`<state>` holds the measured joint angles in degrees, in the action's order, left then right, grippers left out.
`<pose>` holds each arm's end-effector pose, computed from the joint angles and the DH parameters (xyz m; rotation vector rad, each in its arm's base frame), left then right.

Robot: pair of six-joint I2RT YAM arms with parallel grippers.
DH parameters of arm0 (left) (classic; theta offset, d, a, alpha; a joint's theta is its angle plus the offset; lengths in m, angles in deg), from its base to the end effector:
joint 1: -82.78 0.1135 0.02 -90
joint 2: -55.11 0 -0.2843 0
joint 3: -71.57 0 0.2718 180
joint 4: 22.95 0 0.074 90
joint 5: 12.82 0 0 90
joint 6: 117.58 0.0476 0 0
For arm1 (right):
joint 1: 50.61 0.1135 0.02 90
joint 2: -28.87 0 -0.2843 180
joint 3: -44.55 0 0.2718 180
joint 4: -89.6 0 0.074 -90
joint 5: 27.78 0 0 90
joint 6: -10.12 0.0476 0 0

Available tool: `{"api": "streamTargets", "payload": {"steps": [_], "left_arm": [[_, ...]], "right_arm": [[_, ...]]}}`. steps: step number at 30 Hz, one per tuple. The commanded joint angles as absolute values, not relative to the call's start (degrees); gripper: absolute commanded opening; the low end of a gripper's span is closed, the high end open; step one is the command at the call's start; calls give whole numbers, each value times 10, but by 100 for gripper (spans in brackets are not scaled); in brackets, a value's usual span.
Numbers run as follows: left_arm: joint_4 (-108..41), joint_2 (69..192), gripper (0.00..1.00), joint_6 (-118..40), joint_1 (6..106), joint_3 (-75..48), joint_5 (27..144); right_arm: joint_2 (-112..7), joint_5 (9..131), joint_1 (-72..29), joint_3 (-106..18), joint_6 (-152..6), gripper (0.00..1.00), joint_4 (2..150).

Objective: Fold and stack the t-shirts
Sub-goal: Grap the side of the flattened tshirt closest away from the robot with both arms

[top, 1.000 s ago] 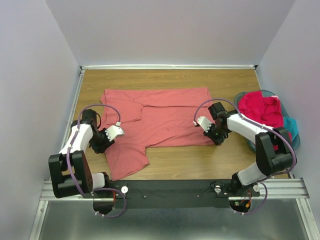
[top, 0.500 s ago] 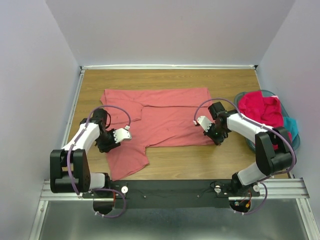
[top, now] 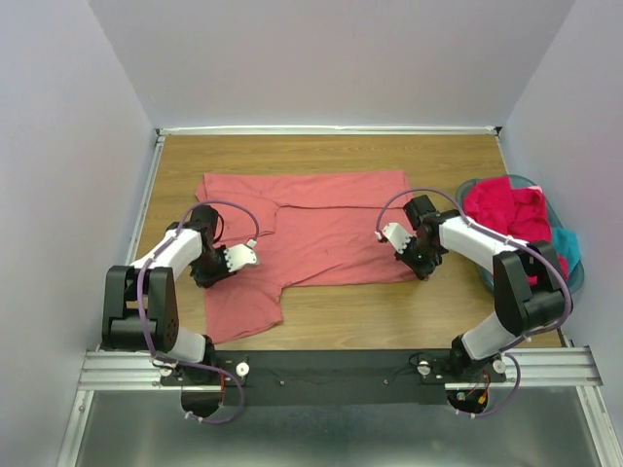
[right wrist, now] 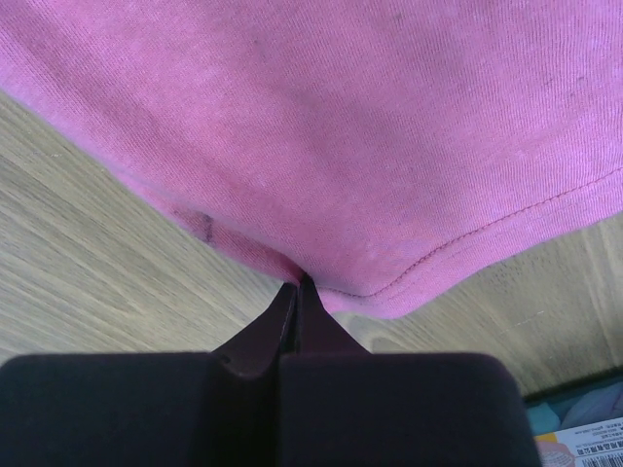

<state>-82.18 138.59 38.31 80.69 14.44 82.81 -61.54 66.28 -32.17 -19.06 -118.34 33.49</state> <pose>0.2403 -0.0134 0.1543 1.6951 2.5037 -0.0646 0.2642 0.0916 0.1547 -1.4381 2.6404 0.0726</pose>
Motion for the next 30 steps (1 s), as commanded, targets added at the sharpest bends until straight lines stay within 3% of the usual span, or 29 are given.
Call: {"api": "streamTargets", "payload": {"steps": [1, 8, 15, 30], "left_arm": [[-810, 1396, 31, 391, 809, 143, 832], [-895, 1331, 44, 400, 807, 106, 855], [-942, 1301, 45, 390, 765, 129, 854], [-862, 1379, 48, 338, 703, 186, 730]], "right_arm": [[-624, 654, -316, -200, -1180, 0, 336], [-608, 653, -317, -205, -1179, 1, 320], [-605, 654, -317, -205, -1180, 0, 311], [-618, 655, -317, -218, -1178, 1, 305]]}}
